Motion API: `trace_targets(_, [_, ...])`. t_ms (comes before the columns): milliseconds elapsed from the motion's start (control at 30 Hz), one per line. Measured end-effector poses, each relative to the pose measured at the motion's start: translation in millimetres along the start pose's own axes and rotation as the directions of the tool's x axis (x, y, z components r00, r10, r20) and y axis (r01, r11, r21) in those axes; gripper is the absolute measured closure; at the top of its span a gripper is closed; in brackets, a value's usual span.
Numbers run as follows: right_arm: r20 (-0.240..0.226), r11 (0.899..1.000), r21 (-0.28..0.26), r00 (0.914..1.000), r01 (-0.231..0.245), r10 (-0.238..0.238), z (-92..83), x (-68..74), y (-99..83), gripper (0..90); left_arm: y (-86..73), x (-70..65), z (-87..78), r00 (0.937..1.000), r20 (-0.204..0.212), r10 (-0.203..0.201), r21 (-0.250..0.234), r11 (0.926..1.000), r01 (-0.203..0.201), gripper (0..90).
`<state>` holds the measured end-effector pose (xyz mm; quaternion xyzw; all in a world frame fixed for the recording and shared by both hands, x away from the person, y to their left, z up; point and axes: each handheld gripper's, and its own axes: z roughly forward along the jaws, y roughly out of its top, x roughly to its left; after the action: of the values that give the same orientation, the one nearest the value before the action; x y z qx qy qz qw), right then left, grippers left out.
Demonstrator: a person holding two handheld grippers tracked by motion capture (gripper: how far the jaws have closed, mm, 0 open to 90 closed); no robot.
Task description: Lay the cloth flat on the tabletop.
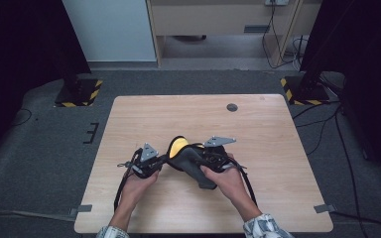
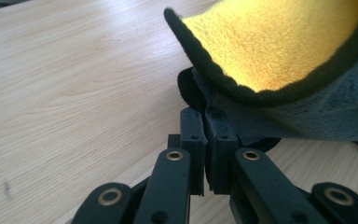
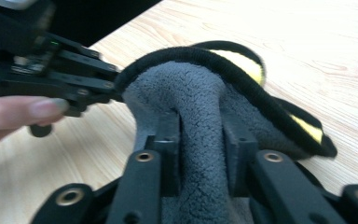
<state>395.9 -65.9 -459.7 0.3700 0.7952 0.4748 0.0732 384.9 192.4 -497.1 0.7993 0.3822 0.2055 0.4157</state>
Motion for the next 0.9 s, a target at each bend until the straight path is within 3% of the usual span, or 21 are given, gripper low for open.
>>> trace_targets(167, [0.026,1.000,0.011,0.9996,0.005,-0.005,2.0,-1.4,-2.5,64.2,-0.9,1.3,-6.7,0.9997,-0.021,0.010,0.001,1.0000,-0.010,87.1])
trace_targets(300, [0.049,1.000,0.021,0.9987,0.007,-0.008,3.0,-2.5,-4.9,52.3,-2.4,4.1,-8.3,0.9996,-0.028,0.004,0.006,1.0000,-0.004,87.1])
trace_targets(400, [0.047,1.000,0.022,0.9988,0.008,-0.009,2.5,-3.2,-5.5,51.4,-2.8,4.5,-8.1,0.9996,-0.028,0.005,0.012,0.9999,-0.004,87.1])
trace_targets(667, [0.065,0.998,0.064,0.9976,0.019,-0.023,6.7,-2.4,-12.8,57.3,-15.7,7.8,-10.8,0.9994,-0.036,0.000,0.034,0.9994,0.002,87.0])
trace_targets(800, [0.057,0.996,0.087,0.9979,0.027,-0.032,12.3,-3.1,-20.5,69.6,-24.0,9.2,-10.8,0.9996,-0.028,0.008,0.061,0.9981,-0.006,86.9])
trace_targets(900, [0.053,0.996,0.084,0.9980,0.030,-0.035,13.5,-3.2,-23.0,73.7,-25.5,9.1,-9.7,0.9998,-0.021,0.006,0.063,0.9980,-0.005,86.8])
